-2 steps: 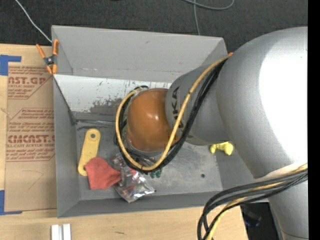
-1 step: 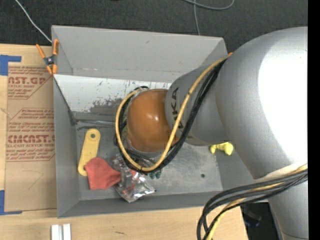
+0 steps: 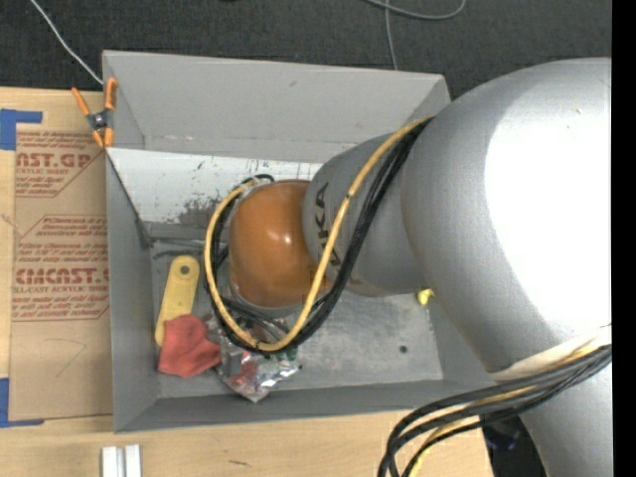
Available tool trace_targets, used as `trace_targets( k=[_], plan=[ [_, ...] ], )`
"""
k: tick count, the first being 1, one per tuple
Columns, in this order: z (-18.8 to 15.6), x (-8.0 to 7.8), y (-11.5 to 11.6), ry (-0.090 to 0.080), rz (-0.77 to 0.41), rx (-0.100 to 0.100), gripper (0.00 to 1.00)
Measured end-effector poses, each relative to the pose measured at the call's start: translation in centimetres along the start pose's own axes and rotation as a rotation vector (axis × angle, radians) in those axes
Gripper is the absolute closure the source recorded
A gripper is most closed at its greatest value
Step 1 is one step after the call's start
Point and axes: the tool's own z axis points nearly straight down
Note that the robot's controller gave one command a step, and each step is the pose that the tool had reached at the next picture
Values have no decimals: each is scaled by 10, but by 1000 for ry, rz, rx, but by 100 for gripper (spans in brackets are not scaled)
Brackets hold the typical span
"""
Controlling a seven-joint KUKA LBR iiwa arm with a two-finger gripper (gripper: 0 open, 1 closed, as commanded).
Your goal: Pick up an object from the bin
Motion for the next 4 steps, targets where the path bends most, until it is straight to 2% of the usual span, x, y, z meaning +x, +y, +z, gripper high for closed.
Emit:
trace_targets(
  k=[1,2,3,4],
  plan=[
    [0,21,-20,0,17,0,100],
    [-1,23,-10,0,-201,0,100],
    [0,29,-27,1,-211,-1,100],
    [-90,21,-25,4,-213,-1,100]
  ],
)
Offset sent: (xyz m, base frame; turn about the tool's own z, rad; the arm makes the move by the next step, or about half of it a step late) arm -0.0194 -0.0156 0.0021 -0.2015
